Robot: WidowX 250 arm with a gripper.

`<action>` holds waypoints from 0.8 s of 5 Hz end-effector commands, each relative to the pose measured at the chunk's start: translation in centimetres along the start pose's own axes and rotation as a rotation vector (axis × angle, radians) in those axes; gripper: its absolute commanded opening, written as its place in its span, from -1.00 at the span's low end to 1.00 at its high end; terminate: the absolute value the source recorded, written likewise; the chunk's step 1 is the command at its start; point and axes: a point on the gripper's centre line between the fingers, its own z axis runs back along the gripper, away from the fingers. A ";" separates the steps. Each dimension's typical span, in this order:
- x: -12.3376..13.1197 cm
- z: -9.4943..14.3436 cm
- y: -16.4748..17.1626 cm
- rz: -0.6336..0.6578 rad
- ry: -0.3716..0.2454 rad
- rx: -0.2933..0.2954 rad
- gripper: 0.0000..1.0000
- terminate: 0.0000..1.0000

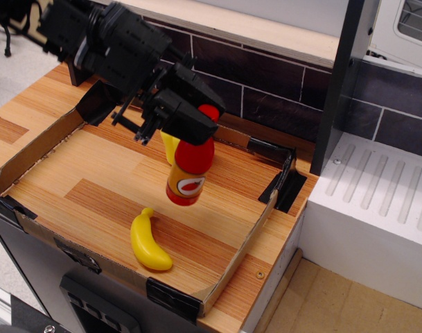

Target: Upright hot sauce bottle

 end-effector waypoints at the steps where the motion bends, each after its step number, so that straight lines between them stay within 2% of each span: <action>1: -2.3 -0.1 -0.7 0.015 -0.156 0.112 -1.00 -1.00; 2: -3.2 0.1 -0.6 0.065 -0.199 0.110 -1.00 -1.00; 3: -3.8 -1.0 -1.3 0.075 -0.190 0.110 -1.00 -1.00; 4: -3.7 -1.1 -1.8 0.060 -0.190 0.139 -1.00 -1.00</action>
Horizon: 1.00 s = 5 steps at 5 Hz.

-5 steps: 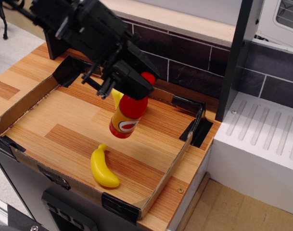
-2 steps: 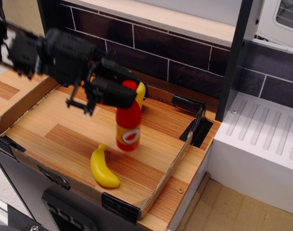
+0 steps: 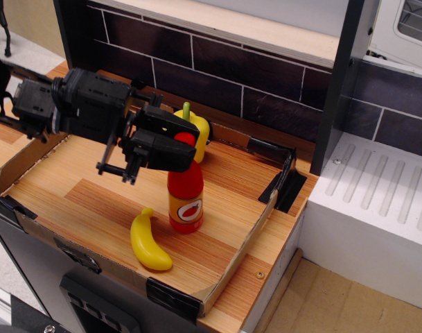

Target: Upright hot sauce bottle

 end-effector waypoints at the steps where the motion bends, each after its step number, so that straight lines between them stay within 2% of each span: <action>1: 0.2 0.0 -0.4 -0.012 0.024 0.016 1.00 -1.00; 3: 2.1 0.9 -0.1 0.015 0.046 0.069 1.00 -1.00; 4: 4.8 1.9 -0.2 0.042 0.047 0.094 1.00 -1.00; 5: 7.3 3.3 0.4 0.090 0.133 0.146 1.00 -1.00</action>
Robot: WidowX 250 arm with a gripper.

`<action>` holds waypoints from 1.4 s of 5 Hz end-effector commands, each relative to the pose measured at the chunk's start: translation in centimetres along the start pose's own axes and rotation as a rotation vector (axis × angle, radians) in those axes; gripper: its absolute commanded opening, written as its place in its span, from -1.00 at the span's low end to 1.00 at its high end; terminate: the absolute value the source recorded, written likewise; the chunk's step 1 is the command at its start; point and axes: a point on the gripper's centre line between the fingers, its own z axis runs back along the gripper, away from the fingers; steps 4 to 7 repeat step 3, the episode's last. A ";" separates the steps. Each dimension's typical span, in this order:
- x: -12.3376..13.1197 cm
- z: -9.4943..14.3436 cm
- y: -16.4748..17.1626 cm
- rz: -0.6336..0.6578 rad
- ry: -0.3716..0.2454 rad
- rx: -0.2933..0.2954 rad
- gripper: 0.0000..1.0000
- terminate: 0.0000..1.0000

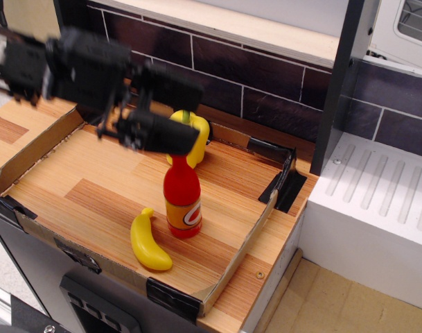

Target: Upright hot sauce bottle

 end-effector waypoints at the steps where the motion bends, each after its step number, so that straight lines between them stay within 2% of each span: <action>1: 2.4 1.8 0.3 0.000 0.079 0.069 1.00 -1.00; 2: 2.4 1.8 0.3 0.000 0.079 0.069 1.00 -1.00; 3: 2.4 1.8 0.3 0.000 0.079 0.069 1.00 1.00; 7: 2.4 1.8 0.3 0.000 0.079 0.069 1.00 1.00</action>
